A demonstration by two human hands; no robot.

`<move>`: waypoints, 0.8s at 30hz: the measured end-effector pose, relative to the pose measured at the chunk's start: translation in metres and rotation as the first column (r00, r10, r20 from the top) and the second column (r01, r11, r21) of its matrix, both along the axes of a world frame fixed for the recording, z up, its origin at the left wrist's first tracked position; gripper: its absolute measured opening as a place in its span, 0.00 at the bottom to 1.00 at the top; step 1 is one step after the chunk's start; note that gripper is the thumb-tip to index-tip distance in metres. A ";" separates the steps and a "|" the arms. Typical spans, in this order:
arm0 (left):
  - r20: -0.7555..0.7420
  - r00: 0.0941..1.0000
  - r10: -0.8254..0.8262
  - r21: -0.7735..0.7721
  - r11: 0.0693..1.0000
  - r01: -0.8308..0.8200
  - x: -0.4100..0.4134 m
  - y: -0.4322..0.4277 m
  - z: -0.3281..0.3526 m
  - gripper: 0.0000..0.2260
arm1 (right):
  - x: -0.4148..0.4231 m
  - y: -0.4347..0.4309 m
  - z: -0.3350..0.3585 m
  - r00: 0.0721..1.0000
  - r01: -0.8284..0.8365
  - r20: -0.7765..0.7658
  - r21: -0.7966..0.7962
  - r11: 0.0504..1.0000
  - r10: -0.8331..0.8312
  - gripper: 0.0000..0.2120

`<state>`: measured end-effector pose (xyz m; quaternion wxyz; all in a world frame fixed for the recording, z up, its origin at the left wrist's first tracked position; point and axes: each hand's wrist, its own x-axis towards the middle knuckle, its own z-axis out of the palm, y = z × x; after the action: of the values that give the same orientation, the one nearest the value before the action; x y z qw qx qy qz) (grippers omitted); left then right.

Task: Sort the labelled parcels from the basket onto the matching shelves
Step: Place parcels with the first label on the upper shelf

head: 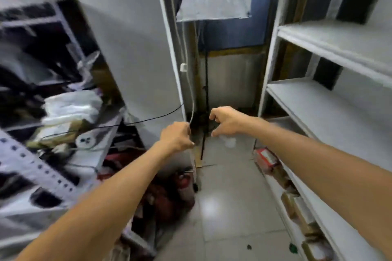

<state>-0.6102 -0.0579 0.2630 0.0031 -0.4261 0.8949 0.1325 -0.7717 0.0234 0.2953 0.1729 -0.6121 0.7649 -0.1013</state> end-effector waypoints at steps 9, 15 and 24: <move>0.090 0.804 0.588 0.099 0.798 -0.595 0.286 0.065 -0.073 0.17 | 0.284 -0.062 -0.057 0.643 -0.756 -0.012 0.150 0.637 0.766 0.18; 0.093 0.508 0.856 0.070 0.504 -0.861 0.424 0.134 -0.088 0.22 | 0.444 -0.034 -0.084 0.290 -0.939 0.010 0.196 0.282 0.957 0.22; 0.121 0.285 0.951 0.204 0.257 -0.945 0.545 0.147 -0.146 0.20 | 0.567 -0.063 -0.155 0.201 -0.938 0.016 0.290 0.188 0.979 0.25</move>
<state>-0.0651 0.0891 0.1168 -0.0379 -0.8708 0.4388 0.2187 -0.2046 -0.0394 0.1400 0.2023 -0.9360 0.2295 0.1744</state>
